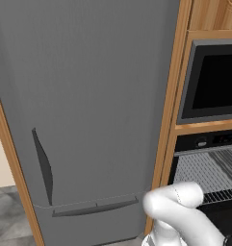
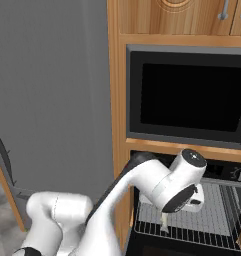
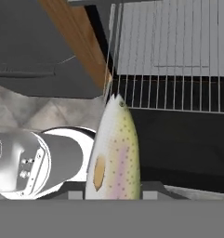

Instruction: Take the fish from the oven and place it on the plate on the counter.

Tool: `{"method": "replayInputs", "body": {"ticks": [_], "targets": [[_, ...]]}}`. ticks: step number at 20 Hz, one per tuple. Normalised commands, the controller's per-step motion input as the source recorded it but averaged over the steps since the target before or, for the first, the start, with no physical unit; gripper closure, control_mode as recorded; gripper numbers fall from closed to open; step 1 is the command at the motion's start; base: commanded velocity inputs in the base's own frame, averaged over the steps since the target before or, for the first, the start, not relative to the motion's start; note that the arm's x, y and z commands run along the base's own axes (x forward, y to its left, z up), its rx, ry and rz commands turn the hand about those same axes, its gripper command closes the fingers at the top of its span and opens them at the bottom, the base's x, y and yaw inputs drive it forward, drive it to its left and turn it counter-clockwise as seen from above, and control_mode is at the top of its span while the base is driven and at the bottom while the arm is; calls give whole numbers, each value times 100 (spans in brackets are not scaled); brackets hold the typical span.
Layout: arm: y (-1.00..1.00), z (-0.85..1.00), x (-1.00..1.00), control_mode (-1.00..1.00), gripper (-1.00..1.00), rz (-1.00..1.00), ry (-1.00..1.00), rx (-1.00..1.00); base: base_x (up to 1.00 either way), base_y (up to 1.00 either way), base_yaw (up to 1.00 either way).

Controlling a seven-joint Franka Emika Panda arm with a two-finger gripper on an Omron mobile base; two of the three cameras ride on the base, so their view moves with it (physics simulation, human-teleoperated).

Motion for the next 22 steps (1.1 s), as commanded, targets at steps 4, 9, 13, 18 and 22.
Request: {"method": "replayInputs", "body": {"ticks": [4, 9, 13, 18, 22], "targets": [[100, 87, -35, -100, 100, 0, 0, -21, 0, 0, 0], [100, 86, -18, -100, 100, -1, 1, -19, 0, 0, 0], [100, 75, 0, -100, 100, -4, 0, -14, 0, 0, 0], [100, 58, 0, -100, 100, -6, 0, -8, 0, 0, 0], [100, 20, 0, -100, 100, -5, 0, -3, 0, 0, 0]]}}
